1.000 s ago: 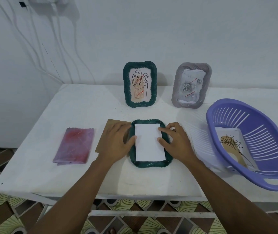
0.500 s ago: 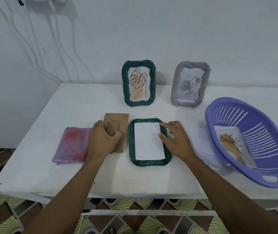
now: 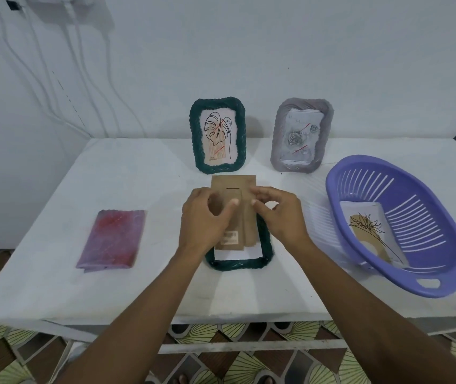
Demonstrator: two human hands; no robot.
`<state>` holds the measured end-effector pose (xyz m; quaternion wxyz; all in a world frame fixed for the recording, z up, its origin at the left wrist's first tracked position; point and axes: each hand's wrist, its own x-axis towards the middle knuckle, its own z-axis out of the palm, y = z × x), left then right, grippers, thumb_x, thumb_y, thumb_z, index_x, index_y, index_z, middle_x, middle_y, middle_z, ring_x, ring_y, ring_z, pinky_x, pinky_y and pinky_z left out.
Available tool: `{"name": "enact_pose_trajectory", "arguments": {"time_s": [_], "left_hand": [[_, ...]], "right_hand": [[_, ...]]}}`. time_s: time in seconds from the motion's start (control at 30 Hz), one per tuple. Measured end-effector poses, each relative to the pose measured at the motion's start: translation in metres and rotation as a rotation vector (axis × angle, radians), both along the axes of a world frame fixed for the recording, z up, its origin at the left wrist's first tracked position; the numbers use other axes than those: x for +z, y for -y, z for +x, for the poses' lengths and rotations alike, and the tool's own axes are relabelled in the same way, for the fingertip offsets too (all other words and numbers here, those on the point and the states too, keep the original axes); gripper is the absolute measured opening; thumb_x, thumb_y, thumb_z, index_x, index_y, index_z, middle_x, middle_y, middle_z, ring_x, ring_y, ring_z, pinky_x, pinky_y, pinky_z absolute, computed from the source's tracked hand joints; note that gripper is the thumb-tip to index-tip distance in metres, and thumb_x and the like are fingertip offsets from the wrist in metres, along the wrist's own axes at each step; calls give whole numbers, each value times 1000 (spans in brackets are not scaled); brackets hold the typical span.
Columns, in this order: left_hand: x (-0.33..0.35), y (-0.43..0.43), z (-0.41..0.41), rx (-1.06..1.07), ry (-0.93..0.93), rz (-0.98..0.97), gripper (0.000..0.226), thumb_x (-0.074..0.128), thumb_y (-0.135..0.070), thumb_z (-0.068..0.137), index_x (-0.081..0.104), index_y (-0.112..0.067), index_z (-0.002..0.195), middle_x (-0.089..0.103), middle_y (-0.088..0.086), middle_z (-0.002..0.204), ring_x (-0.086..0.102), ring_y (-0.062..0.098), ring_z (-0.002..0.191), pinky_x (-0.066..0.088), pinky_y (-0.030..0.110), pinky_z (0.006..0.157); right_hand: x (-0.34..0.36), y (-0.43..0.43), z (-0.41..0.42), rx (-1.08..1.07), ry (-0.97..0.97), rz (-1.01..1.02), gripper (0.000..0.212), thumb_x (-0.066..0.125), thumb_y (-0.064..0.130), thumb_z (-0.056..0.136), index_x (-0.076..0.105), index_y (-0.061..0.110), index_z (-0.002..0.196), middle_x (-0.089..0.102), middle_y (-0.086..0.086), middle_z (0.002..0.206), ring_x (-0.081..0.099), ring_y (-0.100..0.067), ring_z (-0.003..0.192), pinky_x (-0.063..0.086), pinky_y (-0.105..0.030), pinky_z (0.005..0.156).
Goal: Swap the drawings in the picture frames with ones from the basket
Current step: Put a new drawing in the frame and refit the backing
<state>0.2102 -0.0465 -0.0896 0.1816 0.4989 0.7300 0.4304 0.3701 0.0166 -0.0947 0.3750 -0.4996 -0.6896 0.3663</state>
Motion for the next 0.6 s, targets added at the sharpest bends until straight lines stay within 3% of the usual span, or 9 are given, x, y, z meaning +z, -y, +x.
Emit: {"name": "enact_pose_trajectory", "arguments": {"time_s": [0.1,0.23,0.37,0.5,0.6], "left_hand": [[-8,6,-17,-82,135,-16,27,68,-20,89,66,-18,116,66,-8,114,63,2,88,52,19,82],[-19,12,-29,-184,159,-27,38,71,-8,85,66,-17,122,68,-5,110,64,5,85,52,20,86],[-26,11,-29,-196,16,1,39,73,-13,84,66,-22,121,64,-8,113,57,3,86,43,11,82],[-35,9,-31,-202,-72,-45,41,73,-22,84,64,-25,124,62,-9,121,50,11,109,41,28,99],[-38,8,-32,-196,-112,-50,43,72,-24,84,63,-24,126,62,-6,124,48,13,114,41,36,103]], "right_hand": [[-1,-2,11,14,-26,-107,28,69,18,87,69,27,114,68,13,93,62,7,86,43,-8,76],[-9,0,16,76,-30,-167,31,69,18,87,69,29,116,67,10,91,62,-3,99,47,-23,93],[-15,-2,15,67,8,-141,32,70,19,87,69,31,116,65,17,93,60,-6,102,45,-37,103],[-21,-1,13,47,55,-131,32,70,22,86,68,34,115,65,20,93,57,-2,103,41,-41,106],[-23,0,11,36,88,-116,33,70,23,87,67,33,118,66,17,95,57,-6,104,43,-41,105]]}}
